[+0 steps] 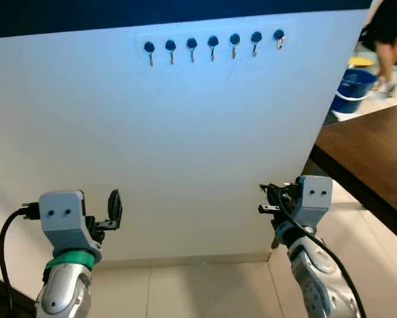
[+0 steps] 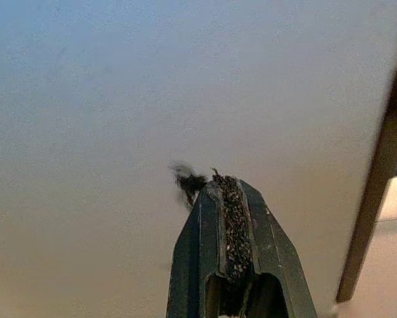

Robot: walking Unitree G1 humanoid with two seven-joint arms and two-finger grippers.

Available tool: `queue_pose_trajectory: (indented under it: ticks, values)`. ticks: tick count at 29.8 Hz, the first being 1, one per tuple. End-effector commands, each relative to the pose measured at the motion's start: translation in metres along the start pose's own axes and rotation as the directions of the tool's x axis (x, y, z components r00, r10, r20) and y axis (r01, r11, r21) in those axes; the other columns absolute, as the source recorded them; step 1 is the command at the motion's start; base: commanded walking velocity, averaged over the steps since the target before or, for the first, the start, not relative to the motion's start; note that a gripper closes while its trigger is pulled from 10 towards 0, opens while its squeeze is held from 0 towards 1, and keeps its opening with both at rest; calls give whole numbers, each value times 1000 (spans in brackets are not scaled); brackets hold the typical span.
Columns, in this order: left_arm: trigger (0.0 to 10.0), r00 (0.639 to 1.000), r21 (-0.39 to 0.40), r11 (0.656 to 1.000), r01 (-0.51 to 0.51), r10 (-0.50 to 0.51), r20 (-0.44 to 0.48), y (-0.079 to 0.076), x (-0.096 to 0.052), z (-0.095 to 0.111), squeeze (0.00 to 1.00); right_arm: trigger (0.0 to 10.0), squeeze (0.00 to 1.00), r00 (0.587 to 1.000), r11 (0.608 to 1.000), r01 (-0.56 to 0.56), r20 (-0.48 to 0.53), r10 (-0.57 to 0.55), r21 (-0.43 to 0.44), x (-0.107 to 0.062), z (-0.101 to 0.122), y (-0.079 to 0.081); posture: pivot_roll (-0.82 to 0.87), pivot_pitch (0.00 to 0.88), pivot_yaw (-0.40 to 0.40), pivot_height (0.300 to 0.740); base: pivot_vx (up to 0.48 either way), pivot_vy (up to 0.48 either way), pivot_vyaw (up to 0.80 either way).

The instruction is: Hang keys on a hook

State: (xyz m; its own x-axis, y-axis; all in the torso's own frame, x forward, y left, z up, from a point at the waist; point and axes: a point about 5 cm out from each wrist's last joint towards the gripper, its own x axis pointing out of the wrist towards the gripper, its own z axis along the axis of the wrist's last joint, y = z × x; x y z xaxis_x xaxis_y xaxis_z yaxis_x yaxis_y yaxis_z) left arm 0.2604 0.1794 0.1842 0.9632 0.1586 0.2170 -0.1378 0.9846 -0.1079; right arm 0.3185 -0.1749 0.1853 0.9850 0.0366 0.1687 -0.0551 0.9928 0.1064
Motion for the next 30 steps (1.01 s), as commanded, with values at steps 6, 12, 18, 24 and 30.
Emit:
queue_pose_trajectory:
  ticks: [6, 12, 18, 24, 30]
  values:
    - [10000, 999, 35, 999, -23, 22, 39, 6, 2, 8, 0, 10000, 0, 994, 997, -71, 83, 72, -12, 3, 15, 14, -137, 115, 187, 740, 0, 0, 0]
    - [10000, 998, 45, 999, -22, 19, 65, 5, 5, 14, 0, 10000, 0, 981, 996, -89, 170, 90, -16, 9, 38, 20, -137, 115, 187, 740, 0, 0, 0]
    - [10000, 993, 45, 999, -26, 21, 116, 4, 8, 22, 0, 10000, 0, 962, 995, -102, 254, 104, -21, 16, 61, 25, -154, 111, 184, 740, 0, 0, 0]
    - [10000, 990, 39, 999, -25, 20, 139, 3, 9, 25, 0, 10000, 0, 950, 994, -103, 293, 109, -34, 17, 69, 28, -157, 100, 180, 740, 0, 0, 0]
    - [10000, 987, 36, 999, -25, 19, 157, 3, 9, 27, 0, 10000, 0, 936, 993, -107, 332, 118, -52, 18, 79, 30, -161, 95, 180, 740, 290, 0, 0]
